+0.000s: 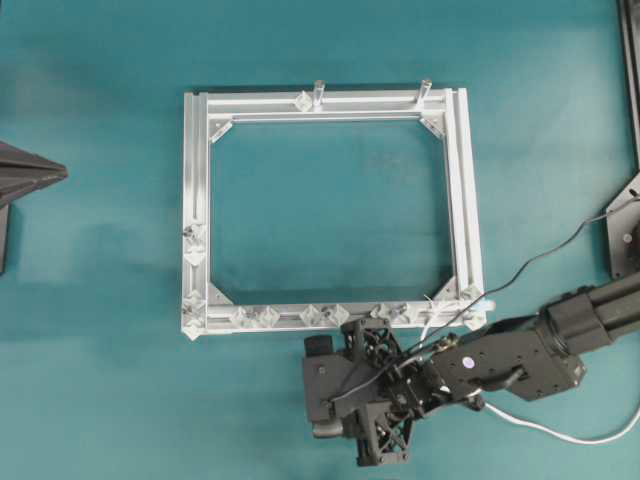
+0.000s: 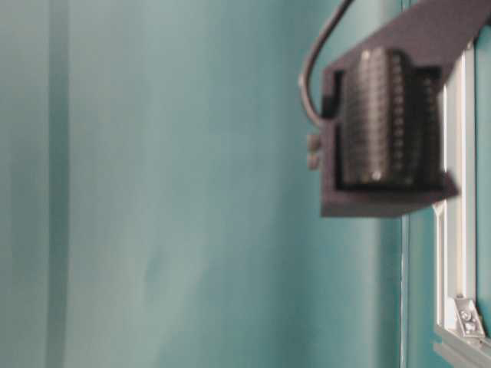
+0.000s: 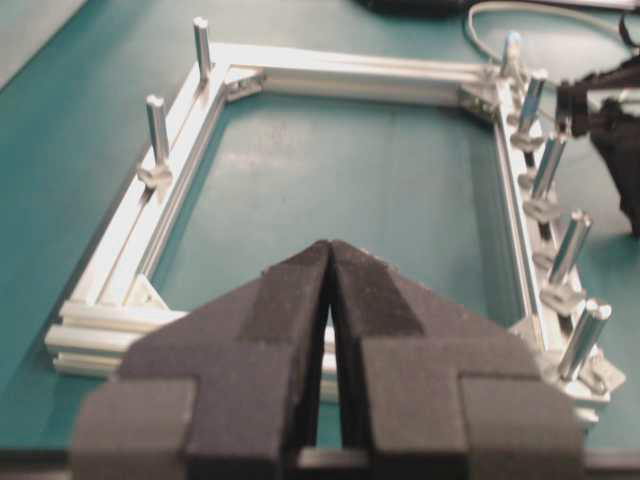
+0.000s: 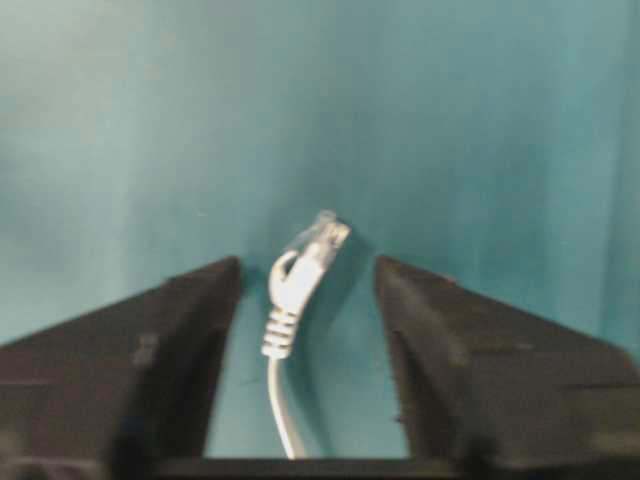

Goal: Move the cable alternately left and right between 8 closely spaced pins so it hooks onto each one.

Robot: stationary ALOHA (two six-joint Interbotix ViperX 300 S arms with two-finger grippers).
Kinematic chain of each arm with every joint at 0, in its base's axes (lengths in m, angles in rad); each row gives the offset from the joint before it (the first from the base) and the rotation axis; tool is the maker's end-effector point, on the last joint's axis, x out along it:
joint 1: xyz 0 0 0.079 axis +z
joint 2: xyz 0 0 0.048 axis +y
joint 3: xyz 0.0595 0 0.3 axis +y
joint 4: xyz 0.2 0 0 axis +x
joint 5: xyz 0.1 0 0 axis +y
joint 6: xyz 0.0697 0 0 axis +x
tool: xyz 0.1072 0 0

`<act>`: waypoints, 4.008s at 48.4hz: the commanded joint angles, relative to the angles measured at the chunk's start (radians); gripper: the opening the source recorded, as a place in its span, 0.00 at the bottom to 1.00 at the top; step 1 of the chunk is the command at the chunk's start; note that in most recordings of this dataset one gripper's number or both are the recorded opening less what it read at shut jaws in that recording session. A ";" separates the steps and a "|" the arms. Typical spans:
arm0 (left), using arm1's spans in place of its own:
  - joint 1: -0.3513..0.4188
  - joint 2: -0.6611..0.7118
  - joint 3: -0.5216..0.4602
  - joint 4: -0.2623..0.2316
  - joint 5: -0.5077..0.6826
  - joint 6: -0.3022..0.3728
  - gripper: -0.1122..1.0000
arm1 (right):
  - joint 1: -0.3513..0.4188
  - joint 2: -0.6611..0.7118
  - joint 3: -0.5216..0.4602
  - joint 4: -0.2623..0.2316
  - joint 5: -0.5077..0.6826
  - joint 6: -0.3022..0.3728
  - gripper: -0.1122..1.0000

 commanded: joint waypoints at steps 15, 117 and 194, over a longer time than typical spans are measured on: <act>-0.002 0.006 -0.006 0.002 0.011 -0.005 0.10 | 0.009 -0.003 -0.017 0.002 -0.005 0.012 0.29; -0.003 0.002 0.020 0.002 0.049 -0.003 0.10 | 0.069 -0.414 0.169 -0.279 0.695 1.362 0.25; -0.002 0.000 0.020 0.003 0.049 -0.003 0.10 | -0.038 -0.405 0.175 -0.281 0.627 1.381 0.25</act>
